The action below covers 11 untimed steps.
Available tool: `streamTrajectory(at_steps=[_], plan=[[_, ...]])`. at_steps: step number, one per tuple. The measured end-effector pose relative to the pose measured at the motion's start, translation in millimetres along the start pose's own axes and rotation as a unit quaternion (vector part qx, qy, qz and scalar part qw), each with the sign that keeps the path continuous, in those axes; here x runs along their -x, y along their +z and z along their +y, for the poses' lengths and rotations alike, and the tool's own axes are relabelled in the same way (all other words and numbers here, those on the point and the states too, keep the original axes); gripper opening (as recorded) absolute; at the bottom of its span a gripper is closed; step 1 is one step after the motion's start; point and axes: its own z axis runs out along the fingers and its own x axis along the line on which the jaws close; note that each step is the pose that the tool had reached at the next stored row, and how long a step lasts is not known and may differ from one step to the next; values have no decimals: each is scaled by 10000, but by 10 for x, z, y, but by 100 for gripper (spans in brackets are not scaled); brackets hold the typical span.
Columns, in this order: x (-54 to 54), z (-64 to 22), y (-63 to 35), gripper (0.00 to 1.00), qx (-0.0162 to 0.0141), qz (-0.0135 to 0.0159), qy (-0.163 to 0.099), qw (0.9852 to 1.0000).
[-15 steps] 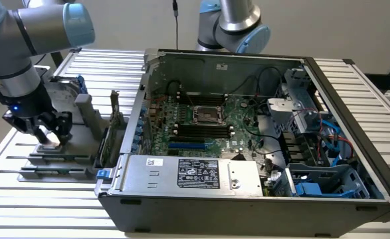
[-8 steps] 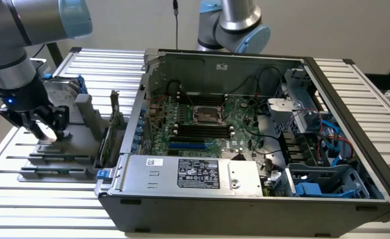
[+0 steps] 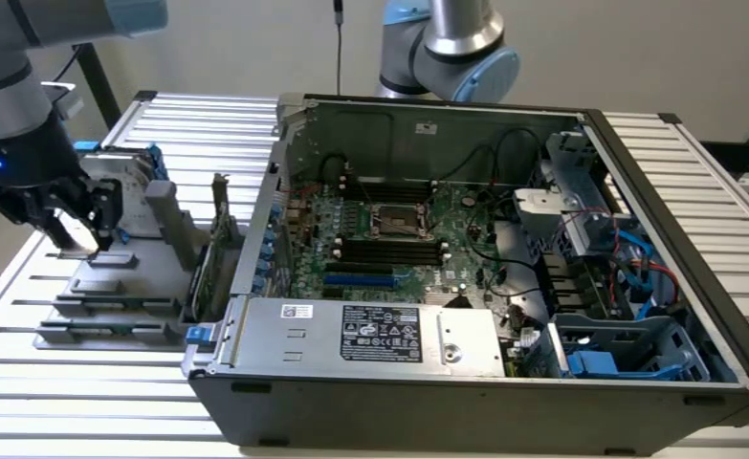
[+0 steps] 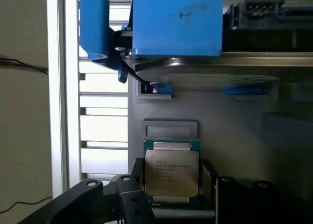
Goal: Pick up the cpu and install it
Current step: 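Pick up the cpu and move it towards the insertion slot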
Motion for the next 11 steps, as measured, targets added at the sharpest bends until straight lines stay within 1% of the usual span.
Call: streamTrajectory(at_steps=[6, 11], plan=[[46, -1, -276, 55, -1, 2, -22, 10000], [170, -2, -508, 55, 0, 12, -29, 10000]])
